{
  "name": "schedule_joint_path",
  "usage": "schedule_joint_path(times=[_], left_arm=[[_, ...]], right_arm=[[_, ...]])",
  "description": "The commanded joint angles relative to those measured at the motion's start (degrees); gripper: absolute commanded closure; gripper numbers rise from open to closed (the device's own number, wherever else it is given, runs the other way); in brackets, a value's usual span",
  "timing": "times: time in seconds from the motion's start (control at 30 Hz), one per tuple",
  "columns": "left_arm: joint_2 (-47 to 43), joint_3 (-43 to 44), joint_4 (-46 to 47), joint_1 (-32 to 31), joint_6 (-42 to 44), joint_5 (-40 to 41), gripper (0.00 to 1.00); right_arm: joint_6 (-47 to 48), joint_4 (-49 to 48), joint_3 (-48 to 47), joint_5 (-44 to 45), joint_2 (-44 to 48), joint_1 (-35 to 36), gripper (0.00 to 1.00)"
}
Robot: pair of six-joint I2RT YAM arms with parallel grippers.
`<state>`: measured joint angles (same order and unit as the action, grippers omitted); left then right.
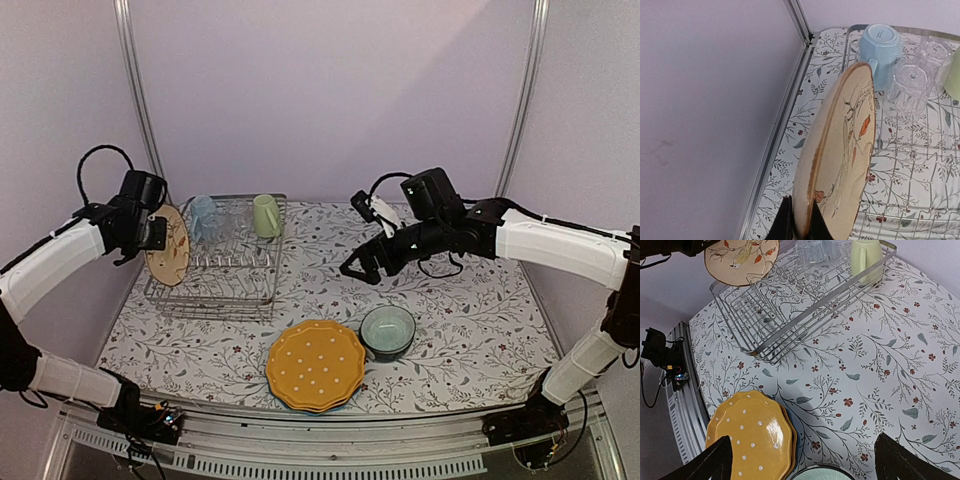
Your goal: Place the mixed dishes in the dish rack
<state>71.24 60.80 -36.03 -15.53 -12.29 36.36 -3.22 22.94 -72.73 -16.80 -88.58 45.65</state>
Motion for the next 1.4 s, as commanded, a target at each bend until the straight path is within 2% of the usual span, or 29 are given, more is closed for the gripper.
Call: schedule_joint_path(times=[0.0,0.17,0.43,0.7,1.03,1.27,1.37], left_arm=[[-3.2,-1.5,-0.1,-2.4,-0.5,3.1,1.00],[-4.2,-2.2,0.6,-3.4,0.2,3.4,1.00],[3.0,-0.8,-3.9,-4.5,-1.5,6.0,1.00],[6.1,-0.3,-5.2,-4.5,-2.2,3.8,0.99],[6.0,1.1,-7.8,-4.5,-3.3,2.6,0.78],[3.7,1.8,-8.6,-4.5,-3.2,3.0,0.44],[2.0,2.5,-8.8,-4.6,-3.6,3.5,0.32]], right_arm=[[-0.2,0.4,0.7,-0.9,-0.4,-0.4,0.03],[-0.4,0.1,0.9,-1.7,-1.1,-0.3,0.03],[-0.5,-0.1,1.4,-1.7,-1.0,-0.4,0.03],[-0.6,-0.1,1.7,-1.5,-0.9,-0.4,0.03],[-0.1,2.3,1.3,0.0,-1.6,-0.4,0.03],[0.5,6.0,1.6,0.2,-3.2,0.6,0.08],[1.5,8.8,0.7,1.4,-5.6,2.5,0.11]])
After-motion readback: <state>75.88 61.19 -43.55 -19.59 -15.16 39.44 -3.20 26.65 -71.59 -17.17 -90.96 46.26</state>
